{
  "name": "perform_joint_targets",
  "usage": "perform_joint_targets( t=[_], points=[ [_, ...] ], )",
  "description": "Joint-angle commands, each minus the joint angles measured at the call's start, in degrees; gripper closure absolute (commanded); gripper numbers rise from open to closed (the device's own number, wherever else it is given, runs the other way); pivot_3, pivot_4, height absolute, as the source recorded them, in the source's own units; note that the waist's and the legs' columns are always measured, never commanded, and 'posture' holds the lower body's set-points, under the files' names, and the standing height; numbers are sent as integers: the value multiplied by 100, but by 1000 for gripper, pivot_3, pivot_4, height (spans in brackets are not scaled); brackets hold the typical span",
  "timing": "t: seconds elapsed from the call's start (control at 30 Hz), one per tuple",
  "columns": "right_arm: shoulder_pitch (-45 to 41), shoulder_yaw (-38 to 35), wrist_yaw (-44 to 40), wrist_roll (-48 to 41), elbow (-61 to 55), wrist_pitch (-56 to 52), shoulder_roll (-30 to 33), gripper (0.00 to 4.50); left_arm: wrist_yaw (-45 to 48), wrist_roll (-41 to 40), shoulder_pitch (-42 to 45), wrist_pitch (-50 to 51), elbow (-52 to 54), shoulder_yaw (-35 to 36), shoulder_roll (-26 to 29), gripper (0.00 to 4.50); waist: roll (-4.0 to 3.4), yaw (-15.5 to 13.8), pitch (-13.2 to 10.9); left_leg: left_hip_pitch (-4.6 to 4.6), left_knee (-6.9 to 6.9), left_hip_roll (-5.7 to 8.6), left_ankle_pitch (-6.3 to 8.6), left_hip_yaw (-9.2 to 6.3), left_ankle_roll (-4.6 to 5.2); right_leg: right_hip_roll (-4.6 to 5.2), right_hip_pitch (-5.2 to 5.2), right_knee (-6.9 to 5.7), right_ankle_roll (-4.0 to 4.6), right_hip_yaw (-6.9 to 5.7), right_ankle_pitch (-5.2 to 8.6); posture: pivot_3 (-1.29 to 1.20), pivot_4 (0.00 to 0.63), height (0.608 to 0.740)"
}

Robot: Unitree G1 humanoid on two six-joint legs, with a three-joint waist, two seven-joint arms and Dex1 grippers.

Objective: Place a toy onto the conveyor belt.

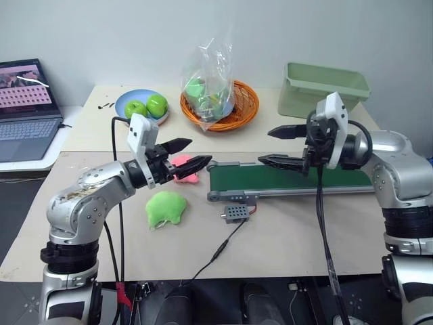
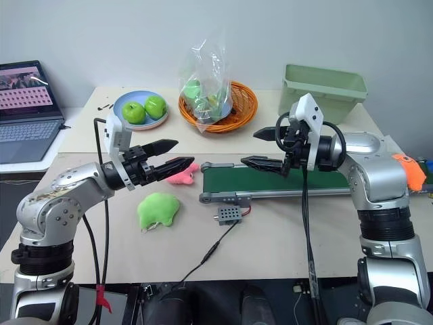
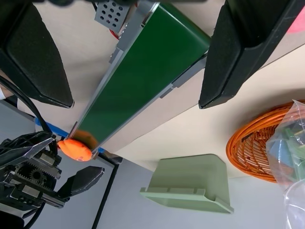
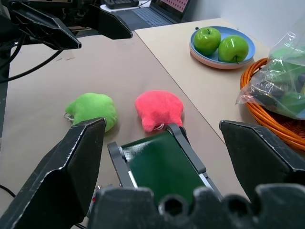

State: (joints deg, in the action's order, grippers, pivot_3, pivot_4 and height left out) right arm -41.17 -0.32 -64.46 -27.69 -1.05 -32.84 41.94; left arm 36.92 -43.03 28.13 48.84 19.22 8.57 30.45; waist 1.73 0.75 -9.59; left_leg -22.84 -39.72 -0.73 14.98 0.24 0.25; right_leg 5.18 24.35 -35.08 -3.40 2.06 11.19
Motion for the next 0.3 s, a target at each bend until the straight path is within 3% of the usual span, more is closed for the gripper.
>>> perform_joint_targets(
  t=[0.03, 0.3],
  points=[
    [-50, -126, 10, -32, -177, 90, 53, 0, 26, -145, 35, -18, 91, 108, 49, 20, 0, 0, 0, 0, 0, 0, 0, 0, 0, 0, 0, 0, 0, 0, 0, 0, 150, 740],
    [-66, -130, 5, -22, -154, 88, 67, 0, 24, -149, 41, -34, 90, 55, 38, 20, 0, 0, 0, 0, 0, 0, 0, 0, 0, 0, 0, 0, 0, 0, 0, 0, 150, 740]
  ],
)
